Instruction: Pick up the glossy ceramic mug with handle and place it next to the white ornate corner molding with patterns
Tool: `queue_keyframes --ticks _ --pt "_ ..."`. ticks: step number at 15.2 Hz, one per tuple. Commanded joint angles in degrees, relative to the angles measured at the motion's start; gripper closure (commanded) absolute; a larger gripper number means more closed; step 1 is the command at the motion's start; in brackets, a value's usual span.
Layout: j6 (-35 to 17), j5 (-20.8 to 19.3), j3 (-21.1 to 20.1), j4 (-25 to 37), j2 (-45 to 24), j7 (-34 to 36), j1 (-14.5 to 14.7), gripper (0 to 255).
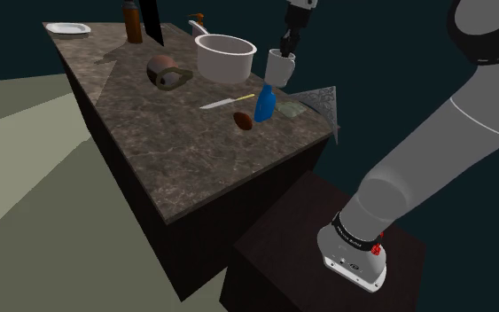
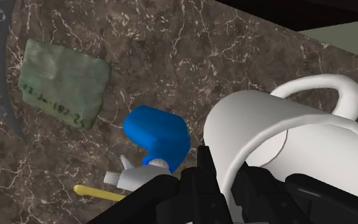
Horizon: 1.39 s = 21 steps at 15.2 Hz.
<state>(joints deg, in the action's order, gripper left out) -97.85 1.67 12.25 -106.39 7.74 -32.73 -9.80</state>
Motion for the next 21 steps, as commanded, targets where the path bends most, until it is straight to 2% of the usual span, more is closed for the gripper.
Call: queue_keyframes --ticks 1,4,21 --pt "0.34 -0.25 1.73 0.24 -0.04 -3.06 -1.32 255" --pt "0.73 -0.53 4.31 1.01 -0.60 -7.51 -3.23 255" --pt "-12.29 -0.25 4.56 -11.21 -1.45 -8.25 -3.35 255"
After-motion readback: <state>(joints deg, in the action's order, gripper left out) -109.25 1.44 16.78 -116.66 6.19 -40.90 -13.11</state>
